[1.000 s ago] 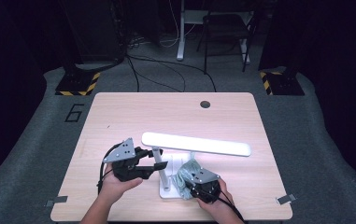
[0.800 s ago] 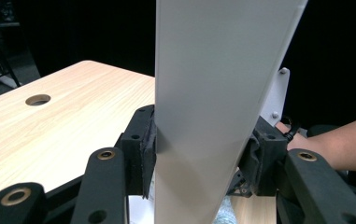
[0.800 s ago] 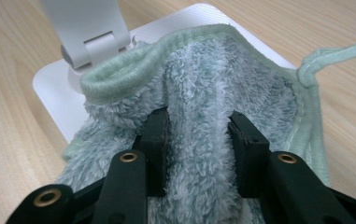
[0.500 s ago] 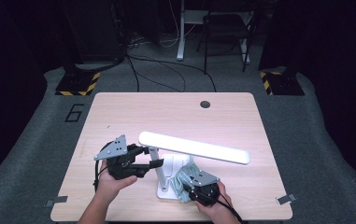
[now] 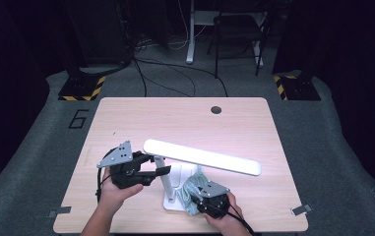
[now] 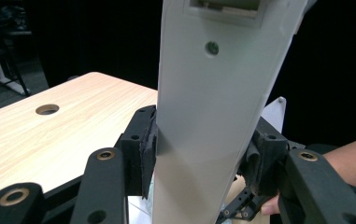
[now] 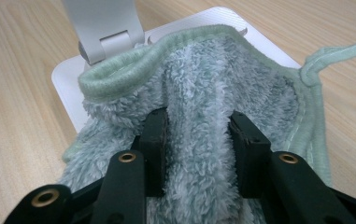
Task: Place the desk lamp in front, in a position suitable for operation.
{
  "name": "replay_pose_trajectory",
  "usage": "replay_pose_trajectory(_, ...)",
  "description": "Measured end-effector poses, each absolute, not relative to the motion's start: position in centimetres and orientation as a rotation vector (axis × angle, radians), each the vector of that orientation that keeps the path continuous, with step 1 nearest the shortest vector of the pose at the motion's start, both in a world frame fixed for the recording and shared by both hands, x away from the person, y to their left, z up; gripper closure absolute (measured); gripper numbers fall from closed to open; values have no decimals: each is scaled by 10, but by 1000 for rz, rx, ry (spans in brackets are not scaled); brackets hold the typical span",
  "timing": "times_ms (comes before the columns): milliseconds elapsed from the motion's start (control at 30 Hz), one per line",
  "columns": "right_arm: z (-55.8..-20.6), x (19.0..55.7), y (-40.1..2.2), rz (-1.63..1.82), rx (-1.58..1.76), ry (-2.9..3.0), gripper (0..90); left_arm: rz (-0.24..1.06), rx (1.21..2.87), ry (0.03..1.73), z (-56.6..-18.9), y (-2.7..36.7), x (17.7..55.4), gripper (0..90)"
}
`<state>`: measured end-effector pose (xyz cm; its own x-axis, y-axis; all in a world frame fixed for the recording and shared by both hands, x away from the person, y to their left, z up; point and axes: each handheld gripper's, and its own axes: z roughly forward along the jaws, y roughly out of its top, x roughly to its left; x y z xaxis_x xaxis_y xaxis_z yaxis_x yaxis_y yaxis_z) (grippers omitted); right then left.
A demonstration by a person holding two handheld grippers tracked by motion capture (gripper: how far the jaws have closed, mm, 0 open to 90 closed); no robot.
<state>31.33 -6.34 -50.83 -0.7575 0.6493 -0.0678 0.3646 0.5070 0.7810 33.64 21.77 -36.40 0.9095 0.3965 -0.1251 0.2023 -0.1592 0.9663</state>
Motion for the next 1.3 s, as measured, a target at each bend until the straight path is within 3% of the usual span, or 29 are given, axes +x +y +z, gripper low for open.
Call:
replay_pose_trajectory(433, -509, 313, -62, 1131, 844, 2403, 618, 185, 1734, 451, -354, 221, 333, 490)
replay_pose_trajectory(767, -509, 315, -62, 1147, 834, 2396, 606, 206, 1773, 442, -349, 222, 329, 530)
replay_pose_trajectory(1067, -501, 335, -57, 1266, 889, 2332, 603, 169, 1796, 406, -348, 225, 332, 513)
replay_pose_trajectory(1300, -499, 355, -29, 1335, 910, 2314, 594, 166, 1809, 383, -348, 226, 331, 513)
